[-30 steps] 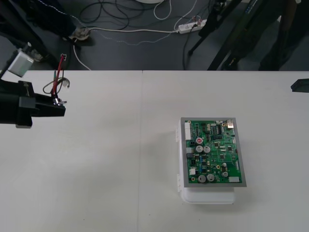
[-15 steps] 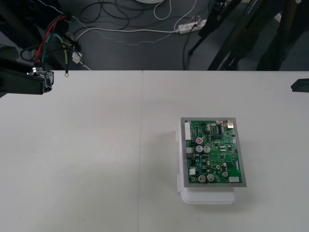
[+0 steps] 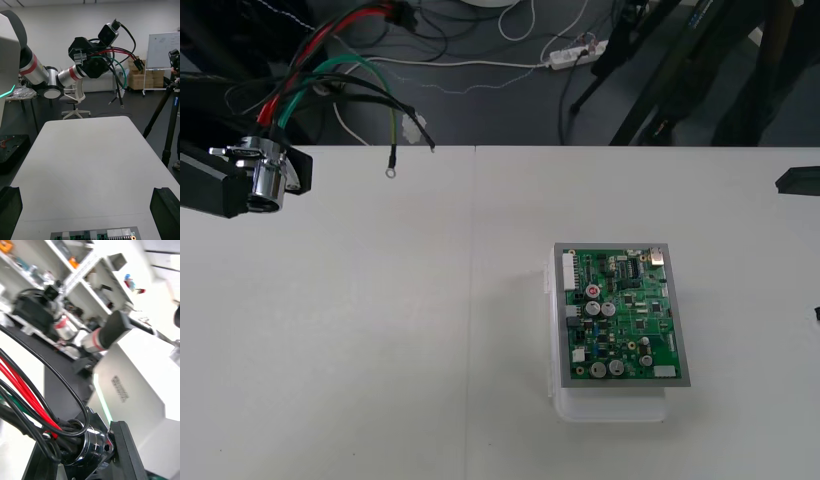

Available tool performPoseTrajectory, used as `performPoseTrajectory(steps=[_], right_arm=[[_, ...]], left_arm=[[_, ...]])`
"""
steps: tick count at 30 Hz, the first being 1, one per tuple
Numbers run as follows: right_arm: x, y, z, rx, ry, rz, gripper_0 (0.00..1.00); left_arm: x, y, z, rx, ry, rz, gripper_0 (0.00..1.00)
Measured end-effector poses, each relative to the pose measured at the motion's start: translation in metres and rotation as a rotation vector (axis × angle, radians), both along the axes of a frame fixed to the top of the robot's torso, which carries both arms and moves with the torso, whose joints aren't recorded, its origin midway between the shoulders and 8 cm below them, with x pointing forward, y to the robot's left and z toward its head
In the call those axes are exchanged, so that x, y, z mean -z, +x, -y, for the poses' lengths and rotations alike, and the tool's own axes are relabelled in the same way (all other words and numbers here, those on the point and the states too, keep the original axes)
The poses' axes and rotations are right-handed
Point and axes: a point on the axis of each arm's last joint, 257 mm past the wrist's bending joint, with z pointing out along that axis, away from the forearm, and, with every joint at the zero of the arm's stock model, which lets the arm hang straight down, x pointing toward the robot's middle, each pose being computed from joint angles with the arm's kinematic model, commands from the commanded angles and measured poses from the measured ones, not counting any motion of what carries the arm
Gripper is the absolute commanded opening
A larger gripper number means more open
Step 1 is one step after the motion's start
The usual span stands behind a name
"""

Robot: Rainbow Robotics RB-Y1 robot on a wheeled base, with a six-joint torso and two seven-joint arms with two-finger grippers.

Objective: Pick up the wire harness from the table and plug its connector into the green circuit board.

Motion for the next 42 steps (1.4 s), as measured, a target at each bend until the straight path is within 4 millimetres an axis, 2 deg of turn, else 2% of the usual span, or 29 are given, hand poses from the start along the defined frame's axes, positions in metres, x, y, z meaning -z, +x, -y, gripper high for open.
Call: performPoseTrajectory(steps=[9, 23, 27, 31, 35, 42], right_arm=[[-0.006, 0.002, -0.004, -0.012, 0.015, 0.017, 1.00], [-0.028, 0.006, -0.015, -0.055, 0.015, 0.066, 1.00], [-0.031, 0.006, -0.021, -0.073, 0.012, -0.016, 1.00], [-0.033, 0.009, -0.023, -0.070, 0.005, -0.003, 1.00], [-0.040, 0.019, -0.027, -0.042, 0.025, -0.001, 1.00], [-0.037, 0.022, -0.036, -0.058, 0.031, -0.022, 1.00]], left_arm=[[-0.004, -0.012, 0.021, 0.100, -0.084, -0.037, 0.00], [-0.017, -0.023, 0.035, 0.183, -0.226, -0.064, 0.00], [-0.016, -0.033, 0.042, 0.243, -0.243, -0.108, 0.00], [-0.007, -0.044, 0.047, 0.309, -0.237, -0.183, 0.00], [0.002, -0.052, 0.045, 0.327, -0.229, -0.232, 0.00], [0.003, -0.061, 0.038, 0.345, -0.221, -0.253, 0.00]])
